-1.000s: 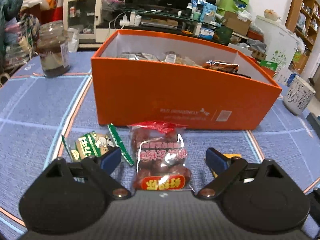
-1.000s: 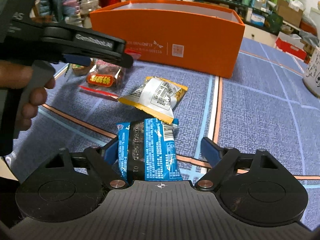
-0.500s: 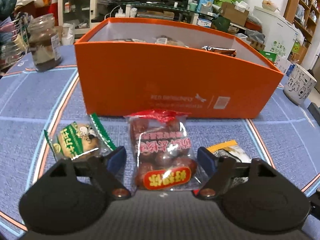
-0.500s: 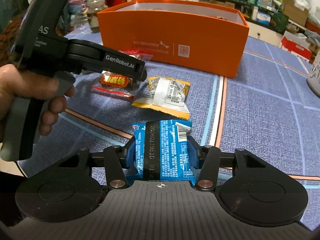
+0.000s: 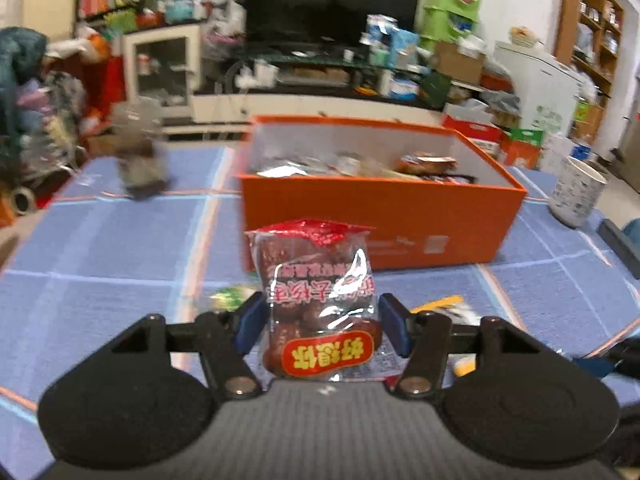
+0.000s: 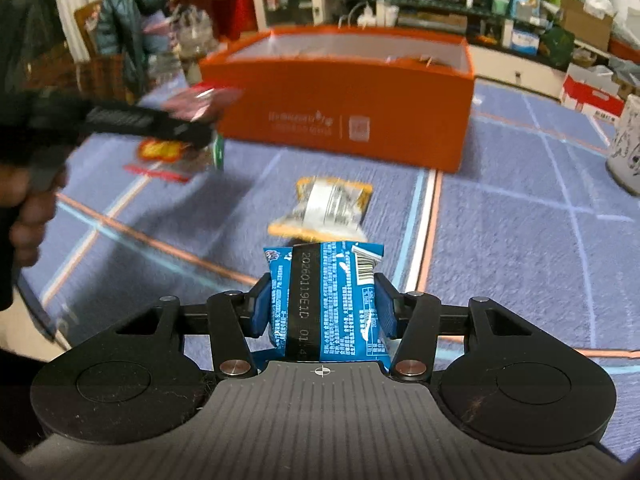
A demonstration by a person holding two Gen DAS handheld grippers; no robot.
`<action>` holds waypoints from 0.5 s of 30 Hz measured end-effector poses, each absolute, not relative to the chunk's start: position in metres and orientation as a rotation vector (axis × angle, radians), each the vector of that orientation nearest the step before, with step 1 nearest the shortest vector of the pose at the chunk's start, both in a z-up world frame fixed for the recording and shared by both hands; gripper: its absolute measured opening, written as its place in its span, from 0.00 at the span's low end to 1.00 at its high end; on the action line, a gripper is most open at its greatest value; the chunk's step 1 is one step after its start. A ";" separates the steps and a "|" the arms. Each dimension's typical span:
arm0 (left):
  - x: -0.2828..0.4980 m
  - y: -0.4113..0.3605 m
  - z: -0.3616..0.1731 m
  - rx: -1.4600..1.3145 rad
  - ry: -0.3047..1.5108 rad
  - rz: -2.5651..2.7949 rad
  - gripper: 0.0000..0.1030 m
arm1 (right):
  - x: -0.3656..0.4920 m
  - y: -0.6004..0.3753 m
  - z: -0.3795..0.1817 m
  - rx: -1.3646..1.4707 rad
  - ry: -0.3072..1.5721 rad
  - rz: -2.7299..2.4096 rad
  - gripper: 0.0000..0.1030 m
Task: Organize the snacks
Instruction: 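Carry both packets over the orange box and open both tools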
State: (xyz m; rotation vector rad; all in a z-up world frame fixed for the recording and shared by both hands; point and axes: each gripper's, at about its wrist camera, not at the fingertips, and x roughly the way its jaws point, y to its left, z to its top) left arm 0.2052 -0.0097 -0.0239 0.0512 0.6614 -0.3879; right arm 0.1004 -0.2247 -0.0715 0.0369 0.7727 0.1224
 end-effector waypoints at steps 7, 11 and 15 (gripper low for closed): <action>0.205 0.008 -0.015 0.131 0.612 -0.267 0.58 | 0.103 -0.226 -0.054 0.042 0.686 0.065 0.38; 0.209 -0.001 -0.018 0.151 0.644 -0.269 0.58 | 0.110 -0.217 -0.046 0.045 0.667 0.066 0.38; 0.207 -0.011 -0.026 0.168 0.675 -0.262 0.58 | 0.118 -0.208 -0.037 0.057 0.651 0.069 0.38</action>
